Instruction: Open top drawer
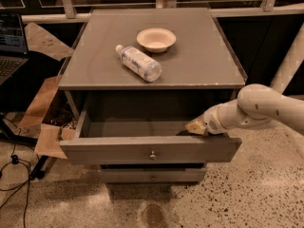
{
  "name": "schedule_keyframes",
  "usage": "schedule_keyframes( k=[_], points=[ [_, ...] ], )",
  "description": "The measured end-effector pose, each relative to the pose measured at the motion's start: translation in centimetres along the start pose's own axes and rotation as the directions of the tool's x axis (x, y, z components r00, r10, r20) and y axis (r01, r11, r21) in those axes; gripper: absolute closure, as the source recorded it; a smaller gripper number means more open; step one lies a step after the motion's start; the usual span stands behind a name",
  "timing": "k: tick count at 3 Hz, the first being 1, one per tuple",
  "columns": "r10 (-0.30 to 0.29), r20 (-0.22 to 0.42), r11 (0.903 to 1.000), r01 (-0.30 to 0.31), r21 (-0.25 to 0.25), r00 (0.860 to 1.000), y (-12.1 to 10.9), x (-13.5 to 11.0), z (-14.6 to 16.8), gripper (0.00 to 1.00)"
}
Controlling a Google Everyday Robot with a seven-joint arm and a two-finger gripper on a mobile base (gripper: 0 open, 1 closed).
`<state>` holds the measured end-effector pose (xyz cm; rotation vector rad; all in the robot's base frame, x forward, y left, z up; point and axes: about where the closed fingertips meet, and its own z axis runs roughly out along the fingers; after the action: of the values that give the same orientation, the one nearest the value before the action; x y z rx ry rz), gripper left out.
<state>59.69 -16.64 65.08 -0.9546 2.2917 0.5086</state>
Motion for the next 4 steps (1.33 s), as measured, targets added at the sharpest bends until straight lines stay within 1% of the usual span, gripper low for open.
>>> schedule_keyframes(
  k=[1, 3, 4],
  points=[
    [0.013, -0.019, 0.9992, -0.014, -0.037, 1.0, 0.4, 1.0, 0.6, 0.58],
    [0.024, -0.036, 0.9973, -0.027, -0.068, 0.999, 1.0, 2.0, 0.1, 0.12],
    [0.028, -0.032, 0.9972, -0.03, -0.068, 0.999, 1.2, 2.1, -0.7, 0.0]
  ],
)
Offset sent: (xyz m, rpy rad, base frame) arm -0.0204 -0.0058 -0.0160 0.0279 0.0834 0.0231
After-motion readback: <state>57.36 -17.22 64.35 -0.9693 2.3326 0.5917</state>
